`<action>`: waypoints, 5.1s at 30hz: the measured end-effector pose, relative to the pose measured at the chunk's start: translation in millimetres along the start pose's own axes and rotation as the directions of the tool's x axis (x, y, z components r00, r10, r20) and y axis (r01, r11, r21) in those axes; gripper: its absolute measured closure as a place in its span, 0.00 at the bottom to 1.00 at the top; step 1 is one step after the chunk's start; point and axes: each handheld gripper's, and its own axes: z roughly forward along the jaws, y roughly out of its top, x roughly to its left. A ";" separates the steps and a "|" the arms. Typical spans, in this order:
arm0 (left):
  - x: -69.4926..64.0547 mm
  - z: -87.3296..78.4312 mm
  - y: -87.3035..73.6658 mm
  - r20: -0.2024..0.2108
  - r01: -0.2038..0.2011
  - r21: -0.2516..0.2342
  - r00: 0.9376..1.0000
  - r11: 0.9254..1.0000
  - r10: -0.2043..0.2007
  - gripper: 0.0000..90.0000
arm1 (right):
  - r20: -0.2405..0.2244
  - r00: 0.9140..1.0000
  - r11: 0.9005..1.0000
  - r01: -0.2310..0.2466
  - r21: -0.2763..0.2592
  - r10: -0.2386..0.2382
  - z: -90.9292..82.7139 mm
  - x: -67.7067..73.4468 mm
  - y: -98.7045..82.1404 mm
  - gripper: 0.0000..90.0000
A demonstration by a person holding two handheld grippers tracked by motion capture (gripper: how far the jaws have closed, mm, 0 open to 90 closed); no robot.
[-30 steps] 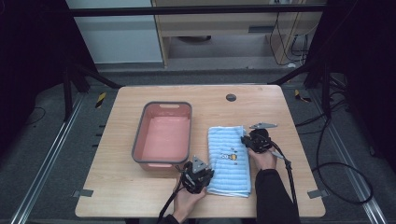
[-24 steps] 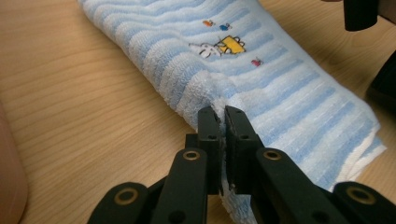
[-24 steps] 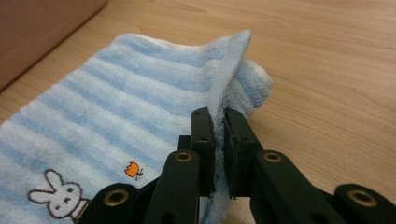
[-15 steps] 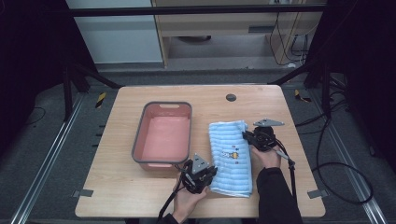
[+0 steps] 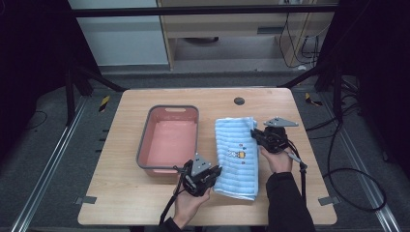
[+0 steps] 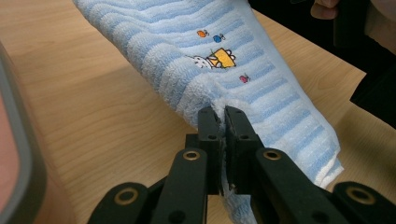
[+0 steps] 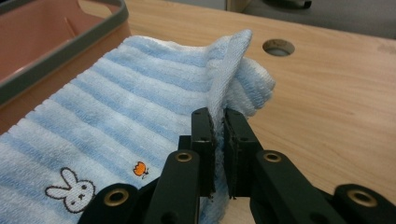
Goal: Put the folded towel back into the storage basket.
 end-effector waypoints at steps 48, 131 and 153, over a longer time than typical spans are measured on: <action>35.3 -71.2 62.4 -0.052 -0.029 -0.171 0.998 0.985 0.020 0.95 | -0.012 0.995 0.985 0.092 -0.144 -0.094 -29.0 43.9 92.8 0.93; 165.3 -107.9 30.5 -0.251 0.114 -0.160 0.956 0.981 -0.152 0.95 | -0.174 0.974 0.982 0.121 -0.148 -0.146 124.9 134.1 135.4 0.93; 162.0 -87.1 14.9 -0.267 0.099 -0.069 0.957 0.993 -0.114 0.95 | -0.177 0.977 0.992 0.107 -0.070 -0.118 149.0 127.8 104.9 0.93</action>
